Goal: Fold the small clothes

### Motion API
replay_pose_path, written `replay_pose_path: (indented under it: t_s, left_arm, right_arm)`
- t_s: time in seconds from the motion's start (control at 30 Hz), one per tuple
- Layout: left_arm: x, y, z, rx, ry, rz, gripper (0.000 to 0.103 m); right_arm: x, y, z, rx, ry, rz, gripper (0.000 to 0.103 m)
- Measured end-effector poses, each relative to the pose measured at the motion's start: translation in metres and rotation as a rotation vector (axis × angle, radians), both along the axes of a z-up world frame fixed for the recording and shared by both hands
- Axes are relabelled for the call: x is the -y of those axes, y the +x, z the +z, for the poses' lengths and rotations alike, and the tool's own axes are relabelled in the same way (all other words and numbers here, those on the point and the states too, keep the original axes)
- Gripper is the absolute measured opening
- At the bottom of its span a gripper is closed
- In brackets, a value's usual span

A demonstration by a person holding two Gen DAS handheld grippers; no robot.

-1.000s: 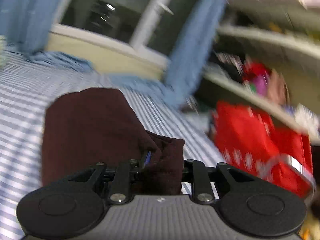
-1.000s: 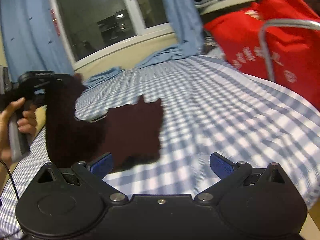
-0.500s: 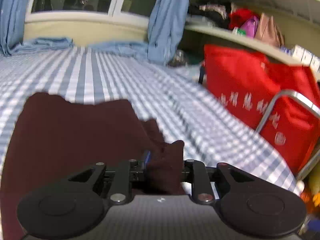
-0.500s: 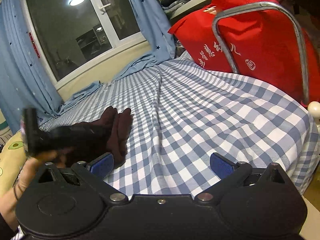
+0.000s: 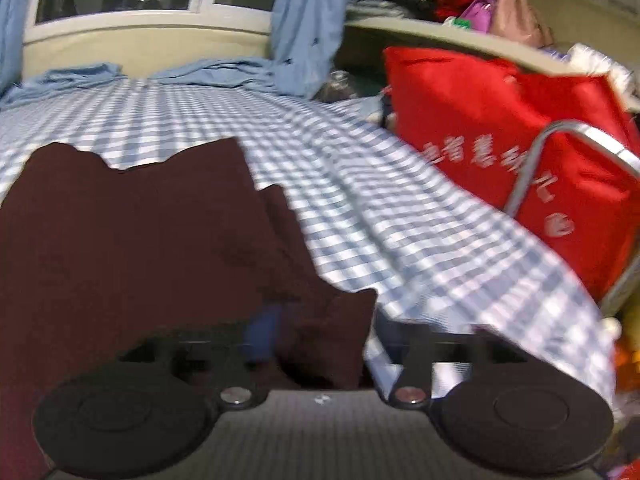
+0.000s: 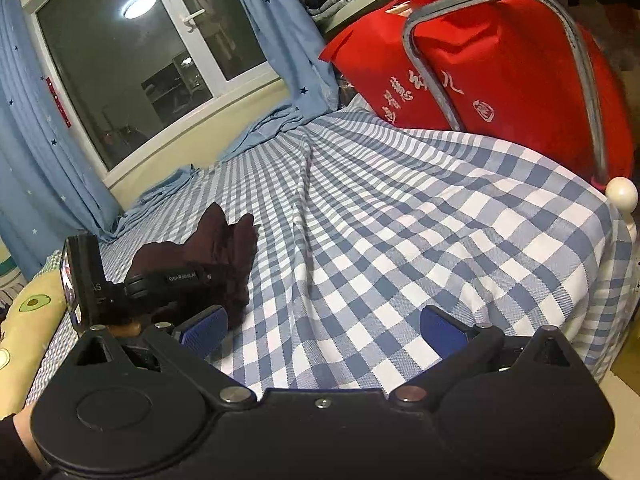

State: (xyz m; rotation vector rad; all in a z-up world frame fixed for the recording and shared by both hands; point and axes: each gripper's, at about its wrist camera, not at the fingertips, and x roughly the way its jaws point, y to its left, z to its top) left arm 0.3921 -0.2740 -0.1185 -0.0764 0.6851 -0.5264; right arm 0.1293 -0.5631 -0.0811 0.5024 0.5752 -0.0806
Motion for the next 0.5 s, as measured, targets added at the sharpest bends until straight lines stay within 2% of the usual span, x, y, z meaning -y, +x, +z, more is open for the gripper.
replay_pose_path:
  t_s: [0.1,0.17,0.23,0.3,0.37,0.47,0.5]
  left_arm:
    - [-0.019,-0.018,0.029,0.025,-0.189,-0.028,0.086]
    - [-0.038,-0.028,0.048,0.022,-0.251,-0.025,0.089]
    - [-0.066,-0.040,0.069,0.051,-0.266,0.010,0.098]
    - [-0.098,-0.051,0.084,0.078,-0.204,0.068,0.101]
    - [-0.126,-0.058,0.092,0.104,-0.094,0.119,0.101]
    - [-0.164,-0.073,0.092,0.136,0.074,0.208,0.101]
    - [-0.174,-0.080,0.093,0.144,0.101,0.232,0.101]
  right_arm:
    - [-0.002,0.003,0.002,-0.002,-0.012,0.012,0.102]
    - [-0.002,0.003,0.006,0.015,-0.030,0.000,0.102]
    - [-0.002,0.007,0.011,0.032,-0.043,0.014,0.102]
    - [-0.004,0.019,0.016,0.052,-0.047,0.069,0.100]
    - [-0.017,0.039,0.021,0.066,-0.078,0.179,0.091]
    - [-0.052,0.077,0.026,0.094,-0.185,0.397,0.081]
    - [-0.064,0.091,0.028,0.094,-0.221,0.468,0.079]
